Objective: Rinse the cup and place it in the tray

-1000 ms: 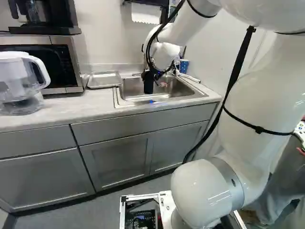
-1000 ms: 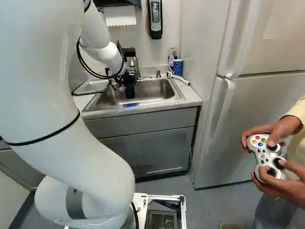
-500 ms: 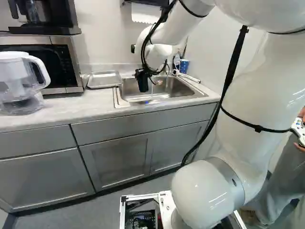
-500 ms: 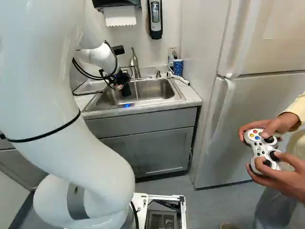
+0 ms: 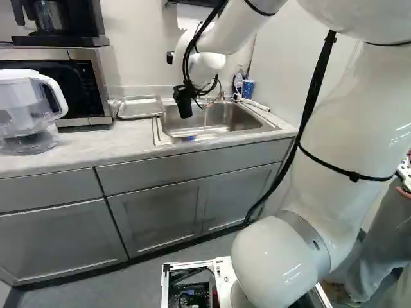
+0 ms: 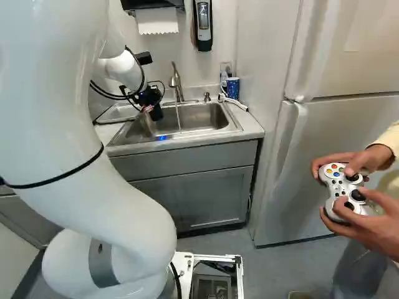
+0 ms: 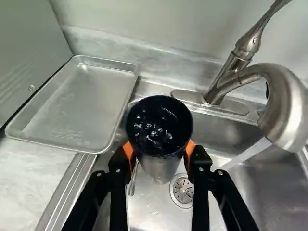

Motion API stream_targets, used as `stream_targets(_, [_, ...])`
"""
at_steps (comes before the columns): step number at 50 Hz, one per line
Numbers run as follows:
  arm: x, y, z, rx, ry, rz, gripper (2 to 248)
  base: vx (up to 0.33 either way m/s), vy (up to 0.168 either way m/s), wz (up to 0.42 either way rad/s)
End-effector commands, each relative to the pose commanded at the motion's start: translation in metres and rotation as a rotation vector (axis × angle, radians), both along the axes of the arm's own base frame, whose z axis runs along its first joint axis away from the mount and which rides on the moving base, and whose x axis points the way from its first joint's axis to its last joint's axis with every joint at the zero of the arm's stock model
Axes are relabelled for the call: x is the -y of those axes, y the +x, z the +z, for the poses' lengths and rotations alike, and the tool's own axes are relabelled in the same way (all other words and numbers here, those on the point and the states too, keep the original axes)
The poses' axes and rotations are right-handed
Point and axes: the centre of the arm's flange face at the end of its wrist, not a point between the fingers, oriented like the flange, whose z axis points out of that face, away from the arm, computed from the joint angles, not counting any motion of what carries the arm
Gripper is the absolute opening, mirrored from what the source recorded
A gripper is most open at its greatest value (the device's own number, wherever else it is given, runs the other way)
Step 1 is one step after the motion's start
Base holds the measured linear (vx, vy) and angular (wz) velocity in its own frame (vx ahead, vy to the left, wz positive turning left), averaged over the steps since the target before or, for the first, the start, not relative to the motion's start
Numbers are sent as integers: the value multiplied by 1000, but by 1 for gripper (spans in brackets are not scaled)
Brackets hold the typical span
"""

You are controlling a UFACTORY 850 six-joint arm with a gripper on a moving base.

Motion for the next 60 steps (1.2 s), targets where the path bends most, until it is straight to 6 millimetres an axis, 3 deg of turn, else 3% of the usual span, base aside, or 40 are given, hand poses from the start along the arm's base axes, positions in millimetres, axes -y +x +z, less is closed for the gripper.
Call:
stream_targets(42, [2,-6,48,-1,341,-207,121,0,0,0])
stream_targets(60, [3,-7,69,43,328,-183,121,0,0,0])
